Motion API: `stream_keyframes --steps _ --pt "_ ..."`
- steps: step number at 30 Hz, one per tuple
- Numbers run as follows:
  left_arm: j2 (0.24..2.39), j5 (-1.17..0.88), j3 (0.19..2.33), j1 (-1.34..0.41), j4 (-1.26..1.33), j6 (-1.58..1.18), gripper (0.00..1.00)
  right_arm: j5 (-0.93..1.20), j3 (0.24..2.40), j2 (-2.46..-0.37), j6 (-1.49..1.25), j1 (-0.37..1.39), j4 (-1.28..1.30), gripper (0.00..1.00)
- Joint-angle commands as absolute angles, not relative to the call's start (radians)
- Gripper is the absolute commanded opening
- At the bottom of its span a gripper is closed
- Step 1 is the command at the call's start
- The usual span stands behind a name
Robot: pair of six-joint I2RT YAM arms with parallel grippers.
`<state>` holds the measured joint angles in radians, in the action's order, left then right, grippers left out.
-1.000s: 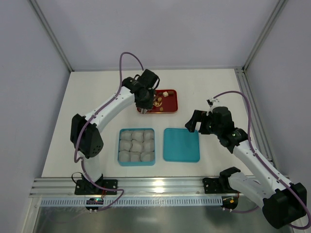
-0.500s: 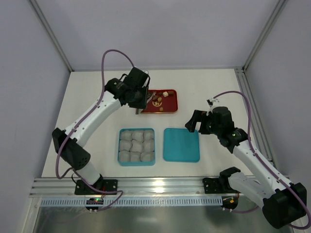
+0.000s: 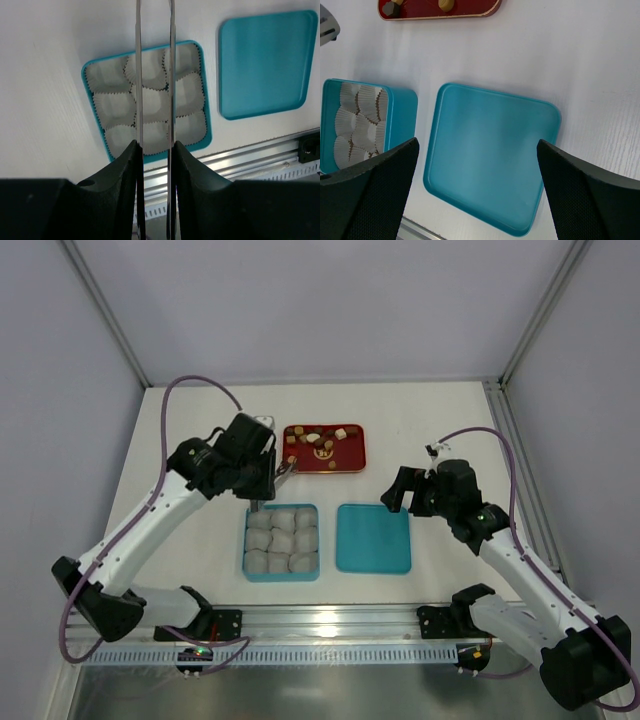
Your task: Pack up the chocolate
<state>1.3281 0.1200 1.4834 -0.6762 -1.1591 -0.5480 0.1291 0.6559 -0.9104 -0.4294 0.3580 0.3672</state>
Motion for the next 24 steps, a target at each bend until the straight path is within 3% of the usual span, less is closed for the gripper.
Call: stream_keyframes --steps 1,12,24 --pt "1.229 0.114 1.431 -0.684 -1.209 -0.597 0.22 0.115 0.664 -0.916 -0.442 0.362 0.339 1.0" --pt "0.965 0.091 1.235 -0.689 -1.299 -0.693 0.22 0.1 0.669 -0.93 -0.448 0.362 0.345 1.0" --pt "0.851 0.1 1.12 -0.689 -1.325 -0.759 0.22 0.098 0.658 -0.93 -0.453 0.362 0.347 1.0"
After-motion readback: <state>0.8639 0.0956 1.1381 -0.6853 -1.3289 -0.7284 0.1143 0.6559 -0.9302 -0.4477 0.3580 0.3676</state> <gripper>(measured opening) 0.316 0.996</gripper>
